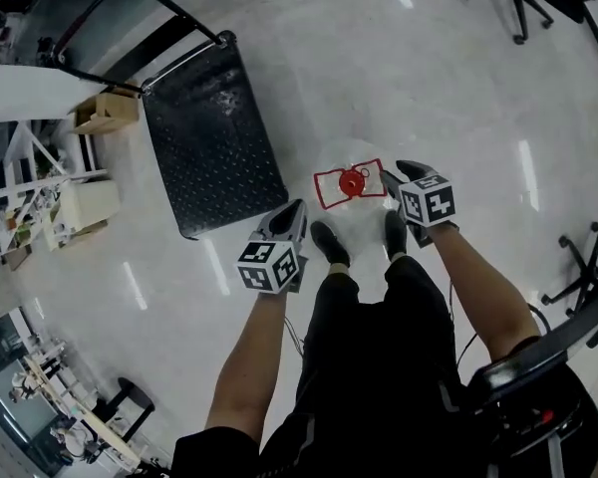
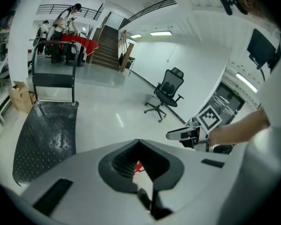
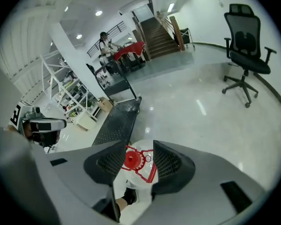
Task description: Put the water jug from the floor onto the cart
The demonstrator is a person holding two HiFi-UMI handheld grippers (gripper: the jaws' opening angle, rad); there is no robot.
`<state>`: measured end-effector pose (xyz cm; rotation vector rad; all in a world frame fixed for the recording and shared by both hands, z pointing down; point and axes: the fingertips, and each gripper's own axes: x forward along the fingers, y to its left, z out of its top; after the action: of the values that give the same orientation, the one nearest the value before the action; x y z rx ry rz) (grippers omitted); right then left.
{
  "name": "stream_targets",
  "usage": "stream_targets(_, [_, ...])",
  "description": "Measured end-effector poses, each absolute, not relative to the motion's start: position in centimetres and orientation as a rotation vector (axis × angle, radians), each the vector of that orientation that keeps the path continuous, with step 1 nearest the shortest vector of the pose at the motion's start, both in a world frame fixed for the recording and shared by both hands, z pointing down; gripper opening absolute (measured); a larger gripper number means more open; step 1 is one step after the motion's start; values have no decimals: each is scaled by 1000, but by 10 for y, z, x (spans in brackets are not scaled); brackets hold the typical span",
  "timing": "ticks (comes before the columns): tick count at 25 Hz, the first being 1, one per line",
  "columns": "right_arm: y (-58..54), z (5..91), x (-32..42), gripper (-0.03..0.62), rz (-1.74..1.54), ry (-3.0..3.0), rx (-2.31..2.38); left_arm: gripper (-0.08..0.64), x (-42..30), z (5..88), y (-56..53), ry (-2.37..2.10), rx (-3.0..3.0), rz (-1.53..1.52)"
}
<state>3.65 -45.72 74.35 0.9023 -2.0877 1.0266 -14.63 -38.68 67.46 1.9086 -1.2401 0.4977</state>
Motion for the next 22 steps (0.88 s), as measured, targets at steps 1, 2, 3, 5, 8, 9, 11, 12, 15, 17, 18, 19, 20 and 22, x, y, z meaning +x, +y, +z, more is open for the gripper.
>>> stream_targets(1, [-454,762,37,163,1042,-2056,896,-9,-147,690,-385,-1228,1877,506])
stream_targets(2, [-452,779,39,163,1050,-2029,895,-8,-148,707,-382,-1220,1839,511])
stream_targets(3, [-451,795,42,163,1047,-2005,899,-9,-149,725,-379,-1214,1796,512])
stream_targets(5, [-445,823,47,163,1031,-1971,907,-9,-151,758,-369,-1208,1710,514])
stream_targets(8, [-434,856,48,163,1099,-1931,916,-9,-155,797,-358,-1192,1641,536])
stream_targets(9, [-433,865,47,163,1130,-1916,926,-8,-155,808,-358,-1182,1628,539])
stream_targets(11, [-433,882,48,163,1160,-1893,942,-9,-153,829,-360,-1162,1605,541])
stream_targets(12, [-433,889,49,163,1162,-1885,944,-9,-152,839,-360,-1156,1587,537])
stream_targets(15, [-429,903,49,163,1155,-1862,938,-9,-149,863,-361,-1135,1539,507])
stream_targets(17, [-428,907,47,161,1154,-1854,935,-9,-144,870,-363,-1116,1541,495])
stream_targets(18, [-428,908,46,161,1157,-1858,932,-9,-142,873,-364,-1113,1547,497])
stream_targets(19, [-428,908,46,161,1158,-1865,927,-9,-141,875,-365,-1117,1550,505])
stream_targets(20, [-427,909,45,161,1158,-1871,921,-9,-140,879,-365,-1125,1547,518])
stream_targets(22, [-425,910,43,161,1156,-1869,907,29,-140,886,-365,-1128,1534,540])
